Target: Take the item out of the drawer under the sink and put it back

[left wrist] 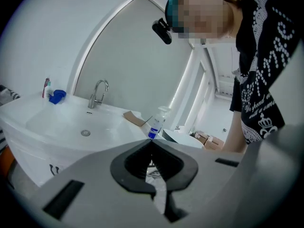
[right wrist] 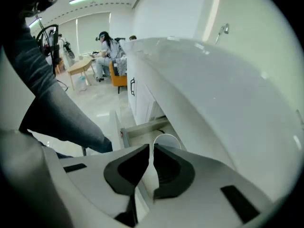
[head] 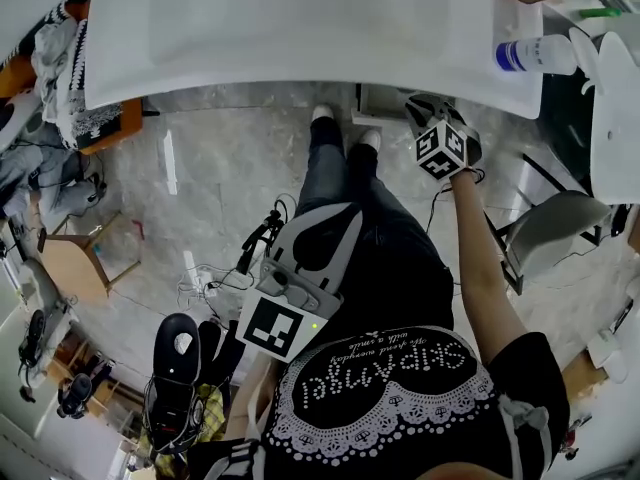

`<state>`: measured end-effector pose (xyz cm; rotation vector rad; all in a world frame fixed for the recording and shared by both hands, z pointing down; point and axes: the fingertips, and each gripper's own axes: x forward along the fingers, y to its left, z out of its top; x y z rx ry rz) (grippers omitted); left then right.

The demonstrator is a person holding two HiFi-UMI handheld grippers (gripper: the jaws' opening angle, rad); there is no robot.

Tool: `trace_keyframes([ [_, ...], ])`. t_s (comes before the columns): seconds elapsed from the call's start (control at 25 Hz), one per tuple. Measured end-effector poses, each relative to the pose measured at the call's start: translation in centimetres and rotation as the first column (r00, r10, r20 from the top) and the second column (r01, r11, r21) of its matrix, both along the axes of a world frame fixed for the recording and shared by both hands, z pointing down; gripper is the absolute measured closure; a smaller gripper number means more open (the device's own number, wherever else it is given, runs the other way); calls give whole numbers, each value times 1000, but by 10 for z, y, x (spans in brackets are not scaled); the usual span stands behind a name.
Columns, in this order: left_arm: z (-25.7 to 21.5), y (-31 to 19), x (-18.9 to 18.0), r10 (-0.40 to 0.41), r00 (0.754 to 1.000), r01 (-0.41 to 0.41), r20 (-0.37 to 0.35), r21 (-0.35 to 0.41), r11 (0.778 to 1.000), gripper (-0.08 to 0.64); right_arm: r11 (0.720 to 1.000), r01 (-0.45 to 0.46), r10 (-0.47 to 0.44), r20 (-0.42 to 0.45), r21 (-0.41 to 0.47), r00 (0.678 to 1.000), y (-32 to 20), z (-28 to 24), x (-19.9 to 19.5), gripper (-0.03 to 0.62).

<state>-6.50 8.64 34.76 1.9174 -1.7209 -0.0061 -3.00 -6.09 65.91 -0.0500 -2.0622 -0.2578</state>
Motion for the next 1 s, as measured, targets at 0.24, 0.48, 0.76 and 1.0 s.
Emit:
trace_keyframes([
  [0.24, -9, -10, 6, 16, 1000, -17, 25, 54, 998, 555, 965, -210, 241, 224, -154, 944, 12, -64, 14, 574],
  [0.48, -19, -17, 4, 4, 999, -8, 41, 111, 994, 555, 907, -319, 410, 404, -276, 818, 10, -136, 20, 574],
  [0.76, -33, -30, -1, 21, 998, -35, 66, 208, 977, 555, 909, -348, 416, 539, -229, 733, 8, -200, 18, 574],
  [1.0, -48, -37, 4, 50, 994, -78, 102, 291, 954, 555, 896, -355, 440, 647, -267, 623, 11, -259, 24, 574],
])
